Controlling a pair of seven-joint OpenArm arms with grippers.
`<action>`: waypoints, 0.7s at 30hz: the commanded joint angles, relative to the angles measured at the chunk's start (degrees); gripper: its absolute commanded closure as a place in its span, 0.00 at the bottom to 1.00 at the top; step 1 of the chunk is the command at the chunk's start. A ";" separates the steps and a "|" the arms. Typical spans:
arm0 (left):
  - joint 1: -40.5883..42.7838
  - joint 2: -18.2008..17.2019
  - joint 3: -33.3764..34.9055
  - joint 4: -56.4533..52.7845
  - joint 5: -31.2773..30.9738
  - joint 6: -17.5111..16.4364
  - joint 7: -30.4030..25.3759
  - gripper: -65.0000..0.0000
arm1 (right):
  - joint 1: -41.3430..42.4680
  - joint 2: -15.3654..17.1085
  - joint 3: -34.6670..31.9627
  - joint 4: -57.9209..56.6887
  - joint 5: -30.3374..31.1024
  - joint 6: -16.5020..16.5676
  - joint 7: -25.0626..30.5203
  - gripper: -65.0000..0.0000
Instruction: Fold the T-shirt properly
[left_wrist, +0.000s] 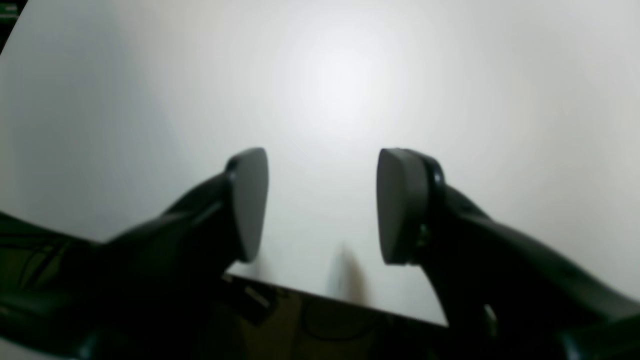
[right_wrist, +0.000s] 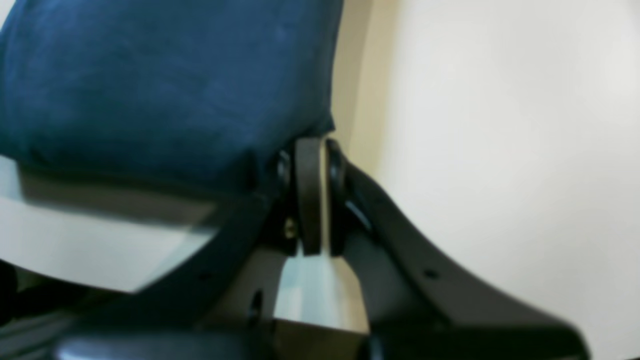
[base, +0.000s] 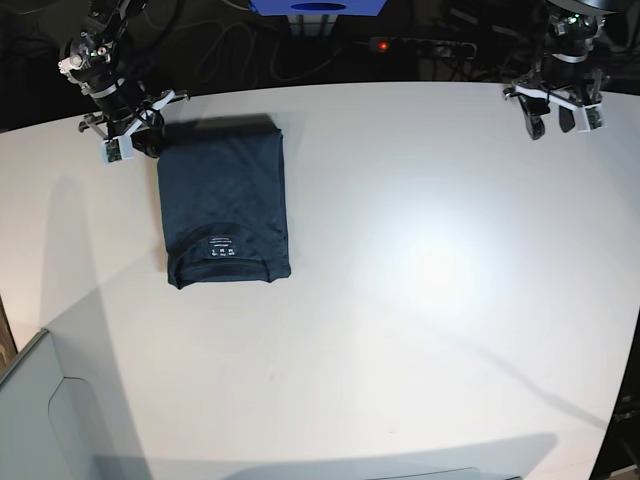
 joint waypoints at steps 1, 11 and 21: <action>1.47 -0.38 -0.41 1.93 -0.51 0.09 -1.48 0.56 | -1.12 0.45 1.55 2.57 1.63 0.82 1.67 1.00; 13.17 5.68 -0.94 7.64 -0.16 0.09 -1.40 1.00 | -15.72 -4.03 5.33 17.86 2.42 0.82 1.23 1.00; 21.78 9.38 2.23 0.52 4.32 0.09 -2.01 1.00 | -28.55 -3.42 3.04 12.06 2.42 0.82 1.14 1.00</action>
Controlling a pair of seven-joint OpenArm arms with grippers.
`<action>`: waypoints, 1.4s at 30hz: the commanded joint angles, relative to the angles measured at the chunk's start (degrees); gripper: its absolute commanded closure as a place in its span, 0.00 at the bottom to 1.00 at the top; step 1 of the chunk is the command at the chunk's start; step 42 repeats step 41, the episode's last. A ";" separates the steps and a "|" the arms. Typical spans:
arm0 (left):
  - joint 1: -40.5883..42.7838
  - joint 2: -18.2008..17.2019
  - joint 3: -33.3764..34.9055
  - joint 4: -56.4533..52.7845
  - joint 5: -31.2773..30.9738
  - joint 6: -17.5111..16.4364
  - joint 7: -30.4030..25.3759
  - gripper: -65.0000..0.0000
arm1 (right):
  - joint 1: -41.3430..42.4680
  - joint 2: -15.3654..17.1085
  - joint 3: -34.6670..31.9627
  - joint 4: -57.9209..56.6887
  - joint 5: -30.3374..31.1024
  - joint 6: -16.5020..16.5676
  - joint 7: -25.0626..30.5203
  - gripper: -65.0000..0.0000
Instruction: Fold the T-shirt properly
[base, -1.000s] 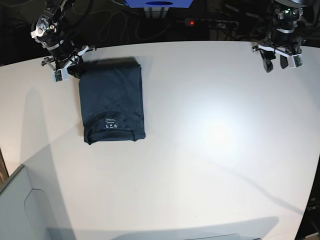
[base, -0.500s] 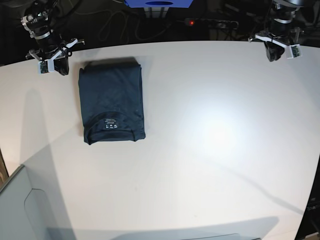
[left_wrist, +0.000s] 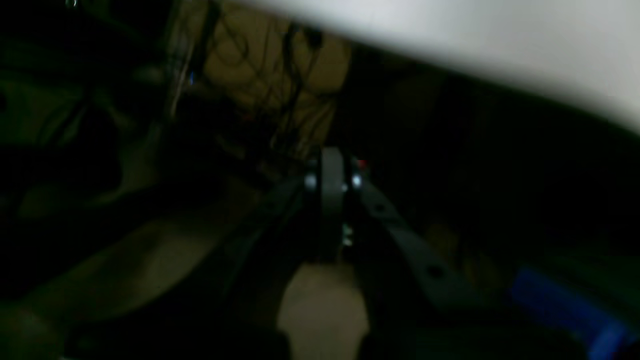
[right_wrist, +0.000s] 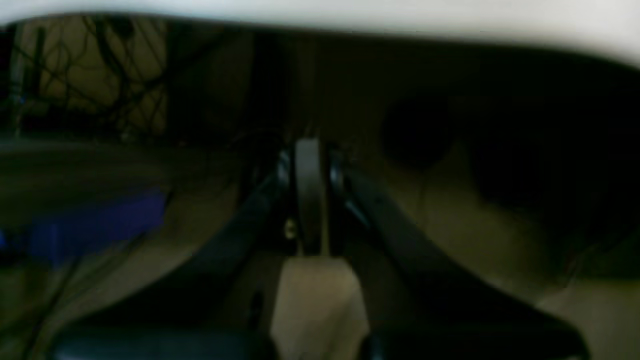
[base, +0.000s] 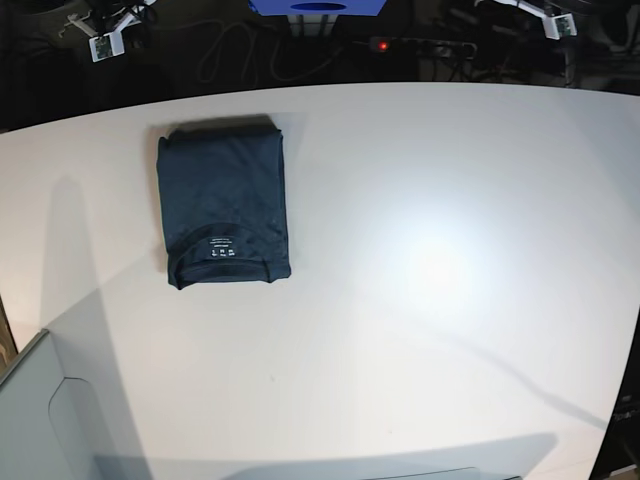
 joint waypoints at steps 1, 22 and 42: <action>0.51 -0.51 1.76 -2.43 1.36 0.03 -0.37 1.00 | -0.71 1.38 -0.85 -1.96 0.83 0.84 0.70 1.00; -44.67 -8.51 12.40 -83.75 18.95 0.55 -24.99 1.00 | 23.03 11.57 -24.15 -61.48 -10.51 -9.22 23.65 1.00; -46.96 -9.65 21.80 -87.70 21.85 0.64 -26.13 1.00 | 31.82 8.67 -27.23 -79.85 -12.62 -50.01 25.05 1.00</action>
